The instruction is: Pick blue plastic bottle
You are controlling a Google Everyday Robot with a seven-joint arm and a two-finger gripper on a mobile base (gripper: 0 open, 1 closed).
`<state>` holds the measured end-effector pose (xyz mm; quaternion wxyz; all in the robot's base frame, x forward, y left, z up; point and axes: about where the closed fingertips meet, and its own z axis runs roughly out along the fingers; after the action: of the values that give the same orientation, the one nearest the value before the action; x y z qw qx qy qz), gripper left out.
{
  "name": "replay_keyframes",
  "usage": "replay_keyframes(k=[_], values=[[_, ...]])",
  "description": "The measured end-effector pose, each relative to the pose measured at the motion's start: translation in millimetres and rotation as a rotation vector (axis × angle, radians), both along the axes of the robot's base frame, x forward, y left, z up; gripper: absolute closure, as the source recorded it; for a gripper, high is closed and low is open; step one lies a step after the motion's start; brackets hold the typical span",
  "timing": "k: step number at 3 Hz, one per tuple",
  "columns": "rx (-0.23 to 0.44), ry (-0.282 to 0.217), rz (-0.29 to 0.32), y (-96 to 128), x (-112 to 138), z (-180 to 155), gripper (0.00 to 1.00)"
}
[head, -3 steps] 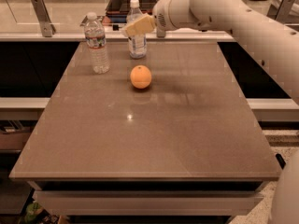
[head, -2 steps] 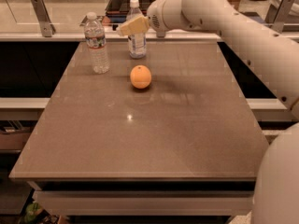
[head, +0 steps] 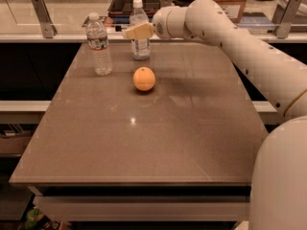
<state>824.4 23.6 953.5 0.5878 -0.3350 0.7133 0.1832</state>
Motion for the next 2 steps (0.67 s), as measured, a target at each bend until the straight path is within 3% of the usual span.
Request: replay_keyframes(k=[2], values=[[0.059,-0.029,-0.022,-13,22,-12,0.00]])
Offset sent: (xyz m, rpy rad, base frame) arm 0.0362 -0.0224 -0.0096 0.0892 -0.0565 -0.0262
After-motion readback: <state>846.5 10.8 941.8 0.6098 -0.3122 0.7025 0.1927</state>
